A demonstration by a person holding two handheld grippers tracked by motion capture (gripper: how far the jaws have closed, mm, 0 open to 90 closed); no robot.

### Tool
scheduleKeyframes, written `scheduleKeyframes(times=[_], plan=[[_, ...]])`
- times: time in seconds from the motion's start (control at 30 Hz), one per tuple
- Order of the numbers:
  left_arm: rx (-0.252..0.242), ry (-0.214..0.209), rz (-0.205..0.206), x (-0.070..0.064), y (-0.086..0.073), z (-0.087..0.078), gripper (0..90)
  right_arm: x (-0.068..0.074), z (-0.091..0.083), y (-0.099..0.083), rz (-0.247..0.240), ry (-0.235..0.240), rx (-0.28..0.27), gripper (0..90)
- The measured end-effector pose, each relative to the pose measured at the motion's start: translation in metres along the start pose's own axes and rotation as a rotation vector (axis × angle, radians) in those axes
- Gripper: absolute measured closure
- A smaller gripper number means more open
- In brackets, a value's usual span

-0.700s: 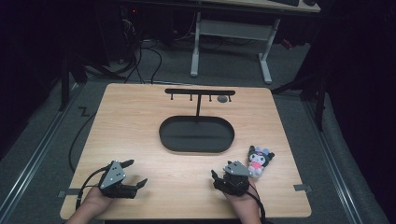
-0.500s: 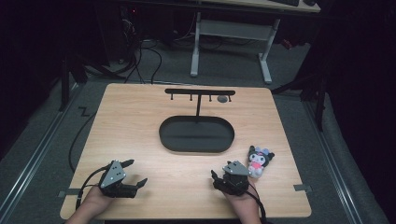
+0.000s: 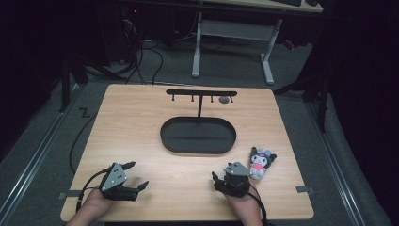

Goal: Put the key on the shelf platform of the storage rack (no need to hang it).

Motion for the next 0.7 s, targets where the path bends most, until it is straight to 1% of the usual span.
scheduleKeyframes(times=[0.1, 0.17, 0.3, 0.33, 0.37, 0.4, 0.53, 0.6, 0.67, 0.7], plan=[[0.000, 0.001, 0.001, -0.0002, 0.0000, 0.0001, 15.5, 0.0004, 0.0005, -0.0001, -0.007, 0.009, 0.006, 26.8], [0.001, 0.002, 0.003, -0.0003, 0.0000, 0.0002, 15.5, 0.0003, 0.0003, -0.0008, 0.001, 0.033, 0.013, 24.3], [0.001, 0.001, 0.000, -0.0002, 0.0000, 0.0002, 15.5, -0.0006, -0.0006, -0.0032, -0.007, 0.047, 0.029, 22.6], [0.001, 0.000, 0.000, -0.0003, 0.0000, 0.0002, 15.5, -0.0004, -0.0009, -0.0035, 0.003, 0.052, 0.033, 22.3], [0.001, 0.000, 0.001, -0.0003, 0.0000, 0.0002, 15.5, -0.0006, -0.0009, -0.0033, 0.002, 0.061, 0.036, 22.7], [0.002, 0.000, 0.001, -0.0004, 0.0000, 0.0003, 15.5, 0.0002, -0.0012, -0.0033, 0.005, 0.065, 0.050, 22.5], [0.002, -0.001, 0.002, -0.0002, 0.0000, 0.0004, 15.5, 0.0019, -0.0014, -0.0030, -0.008, 0.059, 0.068, 22.3], [0.002, -0.003, 0.004, -0.0005, 0.0000, 0.0003, 15.5, 0.0031, -0.0013, -0.0023, -0.007, 0.041, 0.083, 20.5], [0.001, -0.006, 0.007, -0.0009, 0.0001, 0.0003, 15.5, 0.0039, -0.0014, -0.0011, -0.010, 0.034, 0.096, 20.2], [0.001, -0.008, 0.008, -0.0011, 0.0001, 0.0004, 15.5, 0.0036, -0.0016, 0.0001, -0.023, 0.019, 0.124, 20.1]])
Point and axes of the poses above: each handheld gripper's, and its own axes: z roughly forward along the jaws, y roughly out of its top, x roughly to its left, the point moved 7 cm from there along z, roughly forward along the jaws, and after that the axes turned 6 degrees about y, right-handed, at the moved point
